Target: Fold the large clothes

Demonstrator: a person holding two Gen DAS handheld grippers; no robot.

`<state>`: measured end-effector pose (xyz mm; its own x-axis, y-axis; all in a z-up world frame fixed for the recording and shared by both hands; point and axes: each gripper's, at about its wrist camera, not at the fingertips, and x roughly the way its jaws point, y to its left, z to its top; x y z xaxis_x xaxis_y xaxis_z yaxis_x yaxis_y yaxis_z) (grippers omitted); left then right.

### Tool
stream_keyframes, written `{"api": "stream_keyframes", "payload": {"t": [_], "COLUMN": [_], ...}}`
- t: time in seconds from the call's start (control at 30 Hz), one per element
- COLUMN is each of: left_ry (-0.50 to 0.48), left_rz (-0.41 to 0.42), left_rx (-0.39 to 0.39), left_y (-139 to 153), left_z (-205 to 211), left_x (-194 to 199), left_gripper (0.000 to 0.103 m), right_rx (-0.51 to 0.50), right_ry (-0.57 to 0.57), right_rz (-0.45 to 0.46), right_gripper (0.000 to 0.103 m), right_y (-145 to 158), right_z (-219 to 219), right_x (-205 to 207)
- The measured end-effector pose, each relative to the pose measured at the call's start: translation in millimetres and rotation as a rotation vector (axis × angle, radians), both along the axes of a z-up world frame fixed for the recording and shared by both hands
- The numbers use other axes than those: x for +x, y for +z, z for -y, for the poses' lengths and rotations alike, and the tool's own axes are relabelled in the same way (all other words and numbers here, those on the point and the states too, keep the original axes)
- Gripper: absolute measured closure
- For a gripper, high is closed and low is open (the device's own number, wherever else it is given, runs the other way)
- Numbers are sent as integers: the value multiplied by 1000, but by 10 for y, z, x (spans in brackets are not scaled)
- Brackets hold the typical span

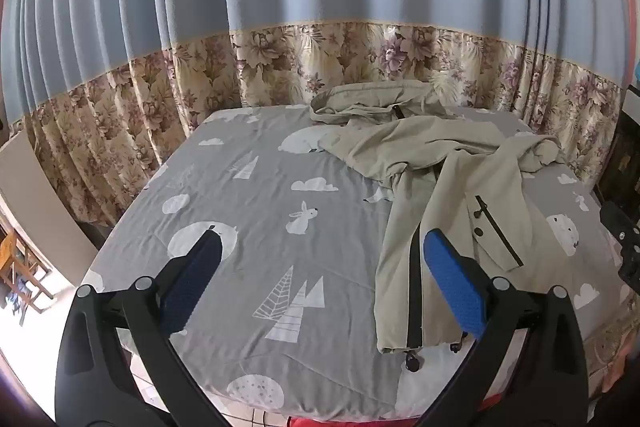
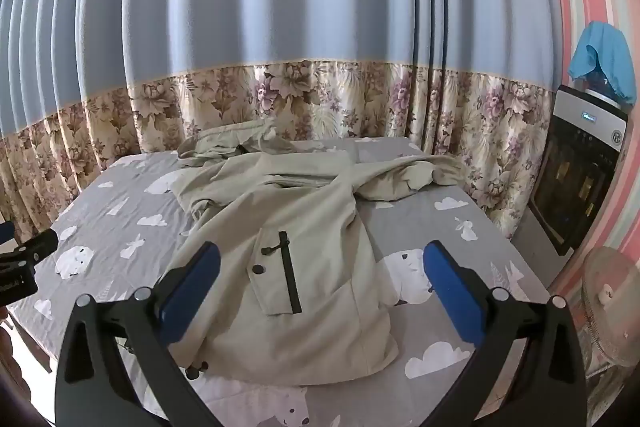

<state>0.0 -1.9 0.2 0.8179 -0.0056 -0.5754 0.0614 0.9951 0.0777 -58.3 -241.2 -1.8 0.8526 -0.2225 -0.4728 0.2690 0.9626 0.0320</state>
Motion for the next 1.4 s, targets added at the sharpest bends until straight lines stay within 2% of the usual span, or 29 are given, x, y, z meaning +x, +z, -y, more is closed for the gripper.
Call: {"api": "stream_keyframes", "payload": {"t": [0.03, 0.13, 0.5, 0.93, 1.2, 1.4], "left_ry": [3, -1, -2, 3, 7, 8], "left_rz": [-6, -9, 24, 30, 31, 28], "left_rx": [-29, -29, 5, 11, 13, 16], "left_y": [1, 5, -54, -140, -109, -103], "left_z": [-27, -62, -5, -23, -45, -49], "left_x": [6, 60, 98, 158, 166, 180], "left_gripper": [3, 3, 3, 3, 3, 3], "right_rx": [2, -5, -12, -2, -11, -57], "right_ry": [0, 0, -5, -21, -10, 6], "right_rz": [2, 7, 9, 13, 63, 86], "right_gripper": [2, 2, 2, 2, 2, 2], "right_y": [1, 3, 4, 9, 68, 106], "right_z": [1, 0, 14, 81, 123, 13], "right_x": [0, -1, 0, 98, 99, 68]}}
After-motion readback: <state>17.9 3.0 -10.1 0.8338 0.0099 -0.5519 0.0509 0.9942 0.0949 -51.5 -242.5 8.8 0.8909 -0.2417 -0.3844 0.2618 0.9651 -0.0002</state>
